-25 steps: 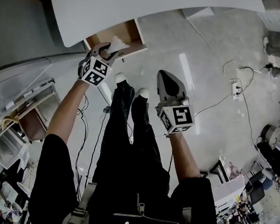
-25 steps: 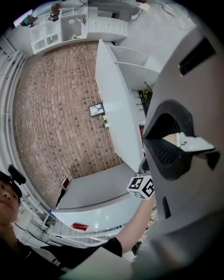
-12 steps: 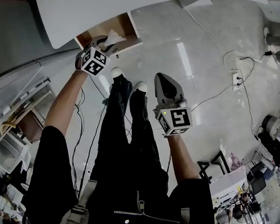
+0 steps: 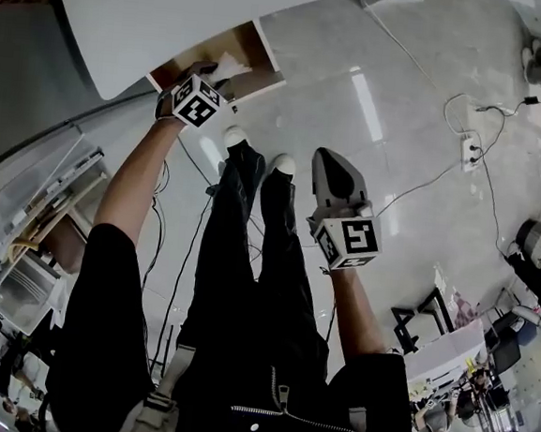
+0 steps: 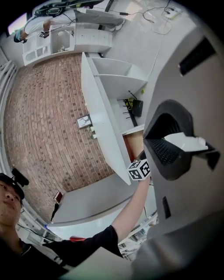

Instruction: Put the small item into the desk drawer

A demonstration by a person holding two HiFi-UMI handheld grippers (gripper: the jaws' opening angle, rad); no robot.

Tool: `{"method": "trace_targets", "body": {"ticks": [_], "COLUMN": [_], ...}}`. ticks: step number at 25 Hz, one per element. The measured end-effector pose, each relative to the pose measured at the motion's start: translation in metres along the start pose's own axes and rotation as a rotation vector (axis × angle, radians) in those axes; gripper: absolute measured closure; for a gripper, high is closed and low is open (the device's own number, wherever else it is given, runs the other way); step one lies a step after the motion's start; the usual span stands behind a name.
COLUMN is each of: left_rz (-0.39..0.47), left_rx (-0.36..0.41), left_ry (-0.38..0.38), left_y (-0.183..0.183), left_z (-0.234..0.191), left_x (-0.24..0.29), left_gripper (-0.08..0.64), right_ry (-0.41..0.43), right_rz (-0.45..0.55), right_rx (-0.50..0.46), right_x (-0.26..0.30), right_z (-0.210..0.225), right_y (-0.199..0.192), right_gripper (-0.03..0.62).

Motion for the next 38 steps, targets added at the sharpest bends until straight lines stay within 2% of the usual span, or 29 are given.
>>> {"method": "trace_targets", "body": {"ticks": [10, 15, 21, 27, 32, 36, 38], "left_rz": [-0.087, -0.128, -0.17, -0.202, -0.193, -0.253, -0.251], "left_rx": [0.035, 0.021, 0.05, 0.027, -0.009, -0.011, -0.014], "left_ry": [-0.041, -0.056, -0.062, -0.063, -0.102, -0.14, -0.143], "left_y": [-0.023, -0.024, -0.028, -0.035, -0.039, -0.048, -0.048], "left_z": [-0.004, -0.009, -0.01, -0.014, -0.014, -0.009, -0.01], "left_x": [0.043, 0.06, 0.076, 0.087, 0.089, 0.088, 0.086], "left_gripper": [0.388, 0.388, 0.387, 0.387, 0.387, 0.387, 0.385], "right_ry": [-0.029, -0.056, -0.065, -0.069, -0.054, -0.045, -0.038], "right_rz": [-0.028, -0.042, -0.058, -0.068, -0.079, -0.086, -0.084], "right_rx": [0.045, 0.069, 0.097, 0.13, 0.142, 0.146, 0.146], "right_x": [0.009, 0.008, 0.012, 0.016, 0.018, 0.021, 0.023], "right_z": [-0.002, 0.007, 0.006, 0.003, -0.005, -0.008, -0.009], "right_y": [-0.019, -0.028, -0.04, -0.043, -0.046, -0.048, -0.045], "right_gripper": [0.586, 0.586, 0.586, 0.586, 0.586, 0.586, 0.586]}}
Point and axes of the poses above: the fingertips, and each gripper's own axes: x forward along the fingers, z to its right, y out of its top, the point moved 4 cm from there along -x, backward along the fingers, and after that the axes turned 4 degrees about -z, right-handed, at the moved point
